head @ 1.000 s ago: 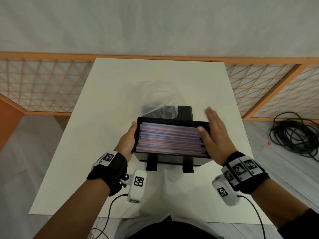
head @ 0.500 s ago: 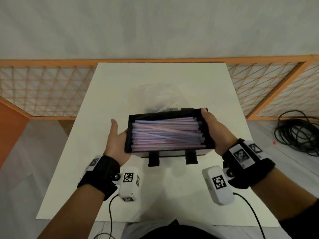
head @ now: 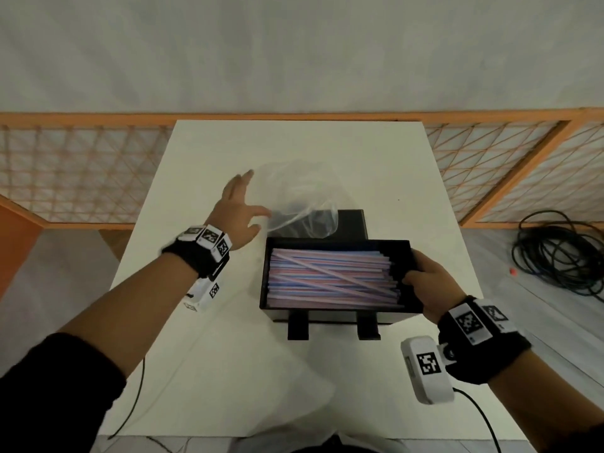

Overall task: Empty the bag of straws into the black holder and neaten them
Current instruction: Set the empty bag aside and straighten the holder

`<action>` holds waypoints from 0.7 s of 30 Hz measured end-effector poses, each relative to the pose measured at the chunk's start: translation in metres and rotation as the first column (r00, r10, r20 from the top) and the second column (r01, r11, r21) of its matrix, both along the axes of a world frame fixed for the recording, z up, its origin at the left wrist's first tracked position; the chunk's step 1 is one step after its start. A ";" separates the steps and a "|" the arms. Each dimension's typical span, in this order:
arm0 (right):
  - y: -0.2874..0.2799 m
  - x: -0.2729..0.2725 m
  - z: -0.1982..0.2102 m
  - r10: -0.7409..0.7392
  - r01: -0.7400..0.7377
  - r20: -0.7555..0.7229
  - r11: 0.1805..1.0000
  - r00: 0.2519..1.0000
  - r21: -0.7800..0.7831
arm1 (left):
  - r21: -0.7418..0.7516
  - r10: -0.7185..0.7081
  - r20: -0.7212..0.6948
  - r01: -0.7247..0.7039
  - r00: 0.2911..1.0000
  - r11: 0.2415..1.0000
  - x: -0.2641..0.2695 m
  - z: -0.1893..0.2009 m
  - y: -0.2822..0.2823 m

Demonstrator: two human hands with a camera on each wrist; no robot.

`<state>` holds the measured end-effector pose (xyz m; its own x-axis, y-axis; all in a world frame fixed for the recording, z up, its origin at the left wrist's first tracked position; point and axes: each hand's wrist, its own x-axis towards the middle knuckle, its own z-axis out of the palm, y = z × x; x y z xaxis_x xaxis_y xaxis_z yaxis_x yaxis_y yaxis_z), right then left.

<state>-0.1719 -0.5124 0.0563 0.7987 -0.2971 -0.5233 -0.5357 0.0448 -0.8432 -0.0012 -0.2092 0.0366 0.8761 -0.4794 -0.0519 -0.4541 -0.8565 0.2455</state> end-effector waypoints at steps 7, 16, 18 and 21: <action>-0.002 0.001 -0.006 0.028 -0.029 -0.006 0.998 1.000 -0.051 | 0.119 0.160 -0.220 -0.136 0.962 0.984 0.027 -0.022 -0.003; 0.001 0.000 -0.005 0.020 -0.020 0.009 0.999 1.000 -0.041 | 0.483 -0.358 -0.044 0.334 0.933 0.809 0.018 -0.035 -0.008; 0.001 0.000 -0.006 0.013 -0.012 0.002 0.999 1.000 -0.047 | 0.423 -0.242 -0.232 0.322 0.942 0.847 0.024 -0.043 -0.019; 0.002 -0.001 -0.006 0.007 -0.007 0.004 0.999 1.000 -0.051 | 0.185 -0.139 -0.382 0.223 0.914 0.957 0.025 -0.062 -0.024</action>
<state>-0.1725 -0.5107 0.0507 0.8031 -0.3177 -0.5040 -0.5321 -0.0019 -0.8467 0.0236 -0.2330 -0.0256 0.6761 -0.5673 -0.4702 -0.5225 -0.8191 0.2369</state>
